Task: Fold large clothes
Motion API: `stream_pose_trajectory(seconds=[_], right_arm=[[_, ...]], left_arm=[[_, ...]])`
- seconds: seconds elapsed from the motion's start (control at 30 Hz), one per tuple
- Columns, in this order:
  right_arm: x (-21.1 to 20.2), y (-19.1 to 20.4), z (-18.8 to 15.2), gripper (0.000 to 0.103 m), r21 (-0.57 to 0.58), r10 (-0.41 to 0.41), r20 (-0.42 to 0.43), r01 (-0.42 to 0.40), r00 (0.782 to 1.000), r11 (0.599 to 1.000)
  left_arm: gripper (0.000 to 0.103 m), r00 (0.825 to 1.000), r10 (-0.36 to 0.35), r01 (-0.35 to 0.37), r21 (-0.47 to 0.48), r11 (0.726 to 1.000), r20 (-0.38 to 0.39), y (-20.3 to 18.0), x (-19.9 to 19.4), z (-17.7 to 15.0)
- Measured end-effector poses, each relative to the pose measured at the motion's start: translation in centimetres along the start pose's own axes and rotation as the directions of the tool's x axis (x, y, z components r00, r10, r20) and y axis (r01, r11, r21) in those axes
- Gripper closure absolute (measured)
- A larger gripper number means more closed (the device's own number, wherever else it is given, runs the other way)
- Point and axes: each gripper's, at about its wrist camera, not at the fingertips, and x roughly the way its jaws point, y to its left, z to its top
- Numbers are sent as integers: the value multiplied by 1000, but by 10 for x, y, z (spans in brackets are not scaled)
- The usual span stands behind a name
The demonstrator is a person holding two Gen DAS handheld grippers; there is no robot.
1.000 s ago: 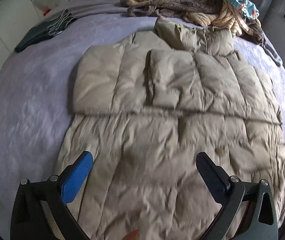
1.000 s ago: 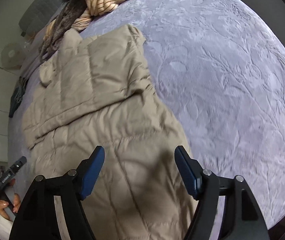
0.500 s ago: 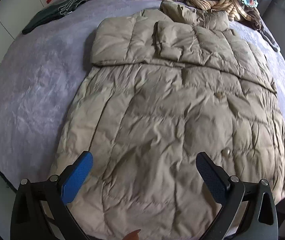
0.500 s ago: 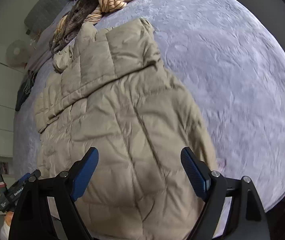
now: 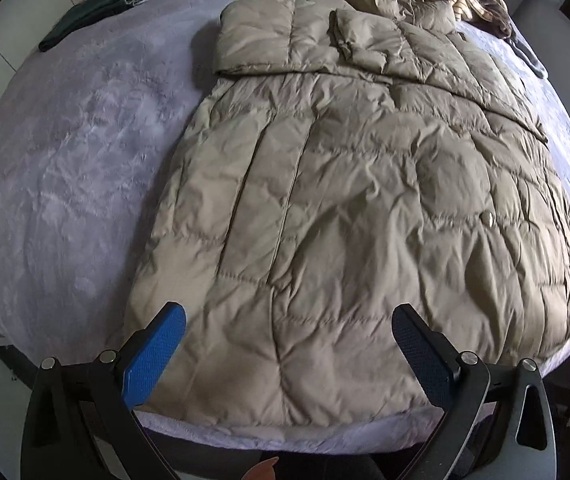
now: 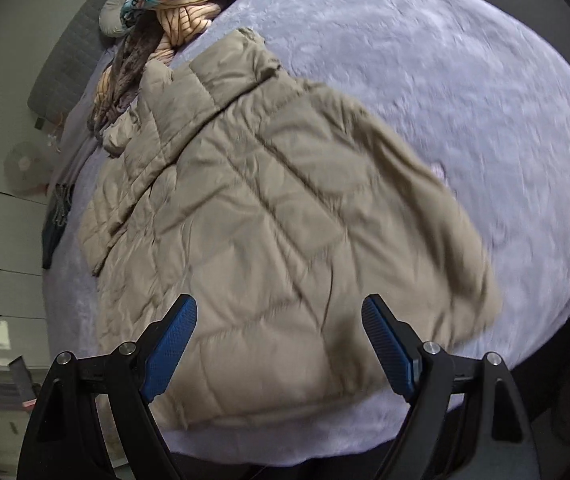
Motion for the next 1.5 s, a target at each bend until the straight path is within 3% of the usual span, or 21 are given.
stream_pose_trajectory(seconds=[0.1,0.23,0.43,0.6,0.67,0.7,0.73,0.8,0.87,0.93,1.1,1.17,1.23,1.3,1.37,1.43,1.47,1.5], right_arm=[[-1,-10,-13,16,52,1,-5,-1,1000,999],[2,-33,-29,16,163,71,-23,-66,997,984],[19,-58,-49,16,289,129,-92,-97,987,952],[33,-71,-53,16,382,190,-66,-151,980,912],[41,-71,-51,16,404,212,-54,-172,976,898],[44,-72,-49,13,417,228,-46,-189,973,889],[46,-72,-46,0,428,250,-38,-210,968,879],[49,-69,-42,0,446,293,-2,-261,956,856],[50,-62,-37,0,442,345,21,-318,938,839],[50,-54,-31,0,417,349,32,-330,936,847],[51,-49,-25,0,382,318,-22,-286,948,879],[53,-46,-21,0,379,311,-46,-272,949,885],[52,-46,-19,0,373,306,-64,-262,950,890],[51,-45,-18,1,377,307,-66,-261,949,889],[48,-47,-18,18,385,299,-57,-255,953,887],[50,-50,-19,76,405,270,-75,-219,960,888],[51,-51,-18,86,411,263,-81,-208,961,888],[51,-54,-17,90,412,270,-78,-216,960,885]], left_arm=[[0,999,-41,41,-20,999,-21,13,4,-10],[0,987,-155,152,-62,986,-50,36,9,-29],[0,947,-313,302,-135,944,-74,65,12,-52],[0,915,-395,376,-181,909,-83,76,13,-63],[0,895,-433,409,-197,891,-103,78,17,-66],[0,872,-476,444,-221,868,-118,79,21,-69],[0,853,-506,469,-241,850,-125,81,24,-72],[0,820,-557,506,-290,812,-128,82,31,-77],[0,812,-573,519,-313,796,-111,79,34,-78],[0,804,-589,536,-328,778,-81,75,39,-74],[3,830,-558,521,-377,766,12,65,48,-53],[27,842,-538,512,-376,772,43,66,45,-46],[82,850,-524,505,-348,790,43,66,43,-38],[87,857,-513,501,-318,805,51,66,39,-31],[87,862,-501,502,-286,816,84,67,29,-26],[87,866,-488,500,-246,830,114,63,16,-20],[87,868,-481,497,-224,838,126,61,9,-17],[87,869,-477,494,-213,843,131,62,5,-15]])
